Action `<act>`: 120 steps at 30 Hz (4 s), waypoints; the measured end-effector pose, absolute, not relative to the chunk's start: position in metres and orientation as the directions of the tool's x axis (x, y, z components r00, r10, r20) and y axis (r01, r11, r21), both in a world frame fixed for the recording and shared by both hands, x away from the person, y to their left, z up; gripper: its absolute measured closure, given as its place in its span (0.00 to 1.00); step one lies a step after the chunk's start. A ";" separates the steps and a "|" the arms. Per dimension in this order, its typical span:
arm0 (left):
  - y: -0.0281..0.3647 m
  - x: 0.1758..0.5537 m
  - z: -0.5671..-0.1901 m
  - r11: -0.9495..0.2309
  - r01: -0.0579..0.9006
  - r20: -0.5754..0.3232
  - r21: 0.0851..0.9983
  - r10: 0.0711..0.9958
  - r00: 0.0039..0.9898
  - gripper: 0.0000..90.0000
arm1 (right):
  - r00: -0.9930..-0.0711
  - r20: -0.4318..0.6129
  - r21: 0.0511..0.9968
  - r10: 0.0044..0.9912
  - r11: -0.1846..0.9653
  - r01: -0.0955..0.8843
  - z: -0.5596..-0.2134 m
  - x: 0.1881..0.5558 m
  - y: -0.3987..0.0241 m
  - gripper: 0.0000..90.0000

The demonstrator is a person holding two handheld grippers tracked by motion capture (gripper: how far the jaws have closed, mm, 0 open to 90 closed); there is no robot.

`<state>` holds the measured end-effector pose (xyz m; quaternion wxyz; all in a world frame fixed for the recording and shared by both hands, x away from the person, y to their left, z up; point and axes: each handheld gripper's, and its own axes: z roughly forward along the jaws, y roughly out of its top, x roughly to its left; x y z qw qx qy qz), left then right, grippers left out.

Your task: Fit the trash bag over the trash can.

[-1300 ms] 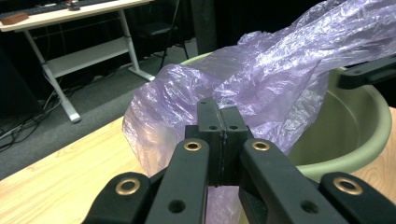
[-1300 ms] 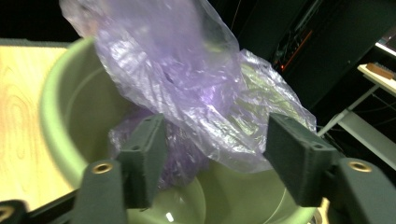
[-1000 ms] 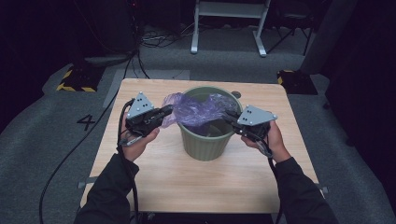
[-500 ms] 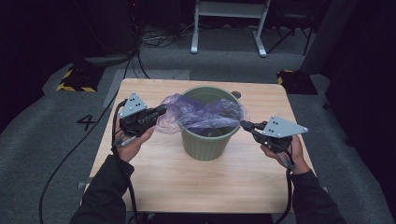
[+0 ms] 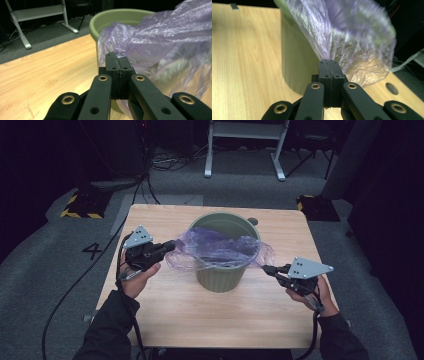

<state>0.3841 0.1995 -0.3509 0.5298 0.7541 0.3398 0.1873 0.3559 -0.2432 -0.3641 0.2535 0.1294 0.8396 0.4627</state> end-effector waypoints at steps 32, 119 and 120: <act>0.173 0.393 -0.405 -0.382 0.355 0.029 0.853 0.714 0.700 1.00 | -0.834 -0.218 0.822 0.506 0.556 0.122 -0.414 0.383 -0.239 1.00; 0.170 0.359 -0.380 -0.414 0.204 0.132 0.887 0.651 0.747 0.62 | -0.771 0.002 0.913 0.637 0.312 0.261 -0.346 0.431 -0.254 0.51; 0.170 0.359 -0.380 -0.414 0.204 0.132 0.887 0.651 0.747 0.54 | -0.771 0.002 0.913 0.637 0.312 0.261 -0.346 0.431 -0.254 0.51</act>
